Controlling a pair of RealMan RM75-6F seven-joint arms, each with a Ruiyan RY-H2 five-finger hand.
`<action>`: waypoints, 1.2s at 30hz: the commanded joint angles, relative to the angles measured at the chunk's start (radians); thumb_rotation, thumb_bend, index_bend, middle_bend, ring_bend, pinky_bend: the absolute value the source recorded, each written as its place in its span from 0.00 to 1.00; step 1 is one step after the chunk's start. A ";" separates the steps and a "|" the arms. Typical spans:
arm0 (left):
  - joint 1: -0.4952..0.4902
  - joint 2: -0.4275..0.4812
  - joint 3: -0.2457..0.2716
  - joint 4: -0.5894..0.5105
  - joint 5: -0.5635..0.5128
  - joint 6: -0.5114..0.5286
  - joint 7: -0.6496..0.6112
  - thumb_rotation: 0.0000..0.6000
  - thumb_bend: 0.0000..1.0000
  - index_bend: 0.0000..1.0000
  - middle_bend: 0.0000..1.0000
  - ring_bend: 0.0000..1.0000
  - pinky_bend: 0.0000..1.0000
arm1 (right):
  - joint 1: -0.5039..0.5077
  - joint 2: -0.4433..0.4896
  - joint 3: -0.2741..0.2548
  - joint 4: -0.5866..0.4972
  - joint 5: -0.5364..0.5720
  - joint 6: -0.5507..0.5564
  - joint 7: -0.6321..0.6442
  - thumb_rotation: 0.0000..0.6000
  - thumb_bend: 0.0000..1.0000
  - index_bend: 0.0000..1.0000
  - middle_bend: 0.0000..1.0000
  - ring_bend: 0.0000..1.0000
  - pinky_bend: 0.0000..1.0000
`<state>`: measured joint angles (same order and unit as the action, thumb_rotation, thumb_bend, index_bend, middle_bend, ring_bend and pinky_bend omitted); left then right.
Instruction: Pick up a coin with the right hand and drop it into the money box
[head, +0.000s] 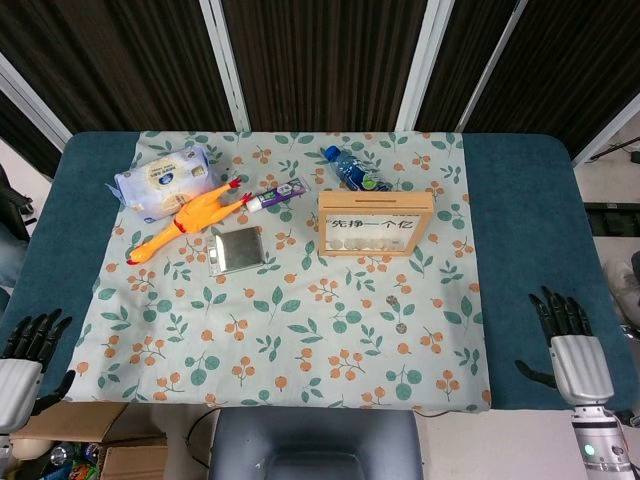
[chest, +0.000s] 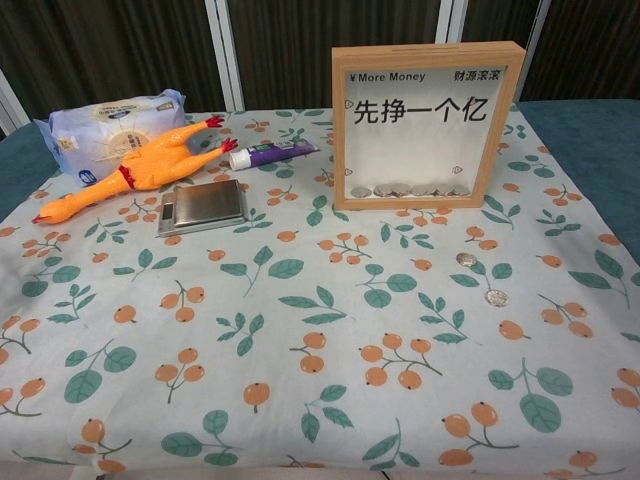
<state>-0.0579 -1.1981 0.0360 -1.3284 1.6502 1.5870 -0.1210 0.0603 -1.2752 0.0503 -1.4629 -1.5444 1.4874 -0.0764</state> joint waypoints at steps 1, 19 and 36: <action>-0.002 -0.003 0.000 0.003 0.001 -0.002 0.000 1.00 0.36 0.00 0.00 0.00 0.00 | 0.049 -0.007 0.016 -0.042 -0.017 -0.045 -0.078 1.00 0.25 0.00 0.00 0.00 0.00; 0.007 -0.020 -0.001 0.048 -0.015 0.001 -0.042 1.00 0.36 0.00 0.00 0.00 0.00 | 0.227 -0.307 0.041 0.048 0.088 -0.271 -0.449 1.00 0.25 0.00 0.00 0.00 0.00; 0.011 -0.019 -0.002 0.061 -0.024 -0.003 -0.057 1.00 0.36 0.00 0.00 0.00 0.00 | 0.253 -0.459 0.019 0.234 0.060 -0.243 -0.321 1.00 0.30 0.43 0.00 0.00 0.00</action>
<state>-0.0463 -1.2167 0.0345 -1.2673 1.6267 1.5840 -0.1780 0.3105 -1.7263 0.0716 -1.2372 -1.4805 1.2394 -0.4057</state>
